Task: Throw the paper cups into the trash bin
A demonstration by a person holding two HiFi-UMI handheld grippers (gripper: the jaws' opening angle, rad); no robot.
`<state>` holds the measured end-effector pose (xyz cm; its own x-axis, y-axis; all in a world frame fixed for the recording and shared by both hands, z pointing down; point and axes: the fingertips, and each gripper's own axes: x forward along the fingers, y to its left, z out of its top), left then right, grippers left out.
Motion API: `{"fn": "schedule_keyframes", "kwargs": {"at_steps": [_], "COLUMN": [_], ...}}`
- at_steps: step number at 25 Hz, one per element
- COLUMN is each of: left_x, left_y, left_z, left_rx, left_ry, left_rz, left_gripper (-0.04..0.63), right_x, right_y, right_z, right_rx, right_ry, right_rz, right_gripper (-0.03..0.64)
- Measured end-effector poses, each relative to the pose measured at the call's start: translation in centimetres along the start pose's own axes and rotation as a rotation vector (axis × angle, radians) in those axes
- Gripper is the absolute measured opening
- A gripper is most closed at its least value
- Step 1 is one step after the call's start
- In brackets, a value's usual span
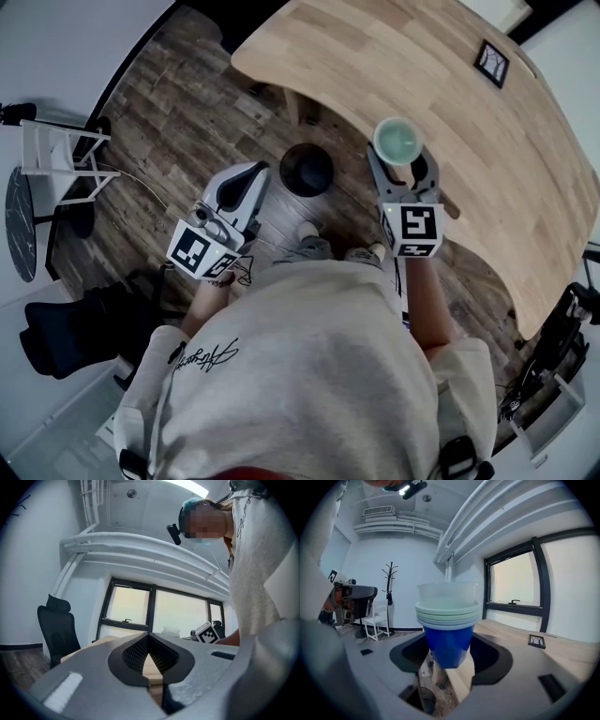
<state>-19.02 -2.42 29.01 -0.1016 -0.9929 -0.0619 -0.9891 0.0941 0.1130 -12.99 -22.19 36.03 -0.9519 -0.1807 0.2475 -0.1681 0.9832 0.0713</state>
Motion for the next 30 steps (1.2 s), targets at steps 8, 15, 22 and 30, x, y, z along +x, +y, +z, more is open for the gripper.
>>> {"fn": "schedule_keyframes", "kwargs": {"at_steps": [8,15,22,30], "left_x": [-3.8,-6.0,-7.3,-7.3], "left_y": [3.2,4.4,4.6,4.9], "left_z": [-0.2,0.0,-0.2,-1.4], "left_rx": [0.003,0.007,-0.008,-0.025], "left_ry": [0.016,-0.001,-0.023,-0.034], "left_rz": [0.043,0.142,0.243,0.296], "left_gripper": [0.003,0.003,0.003,0.003], "right_x": [3.2,4.8,5.9,7.3], "right_y": [4.4,7.2,8.9,10.7], "right_z": [1.6,2.7,3.1,1.5], "right_rx": [0.018,-0.007,-0.043,-0.073], "right_ry": [-0.041,-0.058,-0.064,-0.041], "right_rz": [0.050,0.153,0.256,0.356], "right_gripper": [0.276,0.276,0.276,0.275]}}
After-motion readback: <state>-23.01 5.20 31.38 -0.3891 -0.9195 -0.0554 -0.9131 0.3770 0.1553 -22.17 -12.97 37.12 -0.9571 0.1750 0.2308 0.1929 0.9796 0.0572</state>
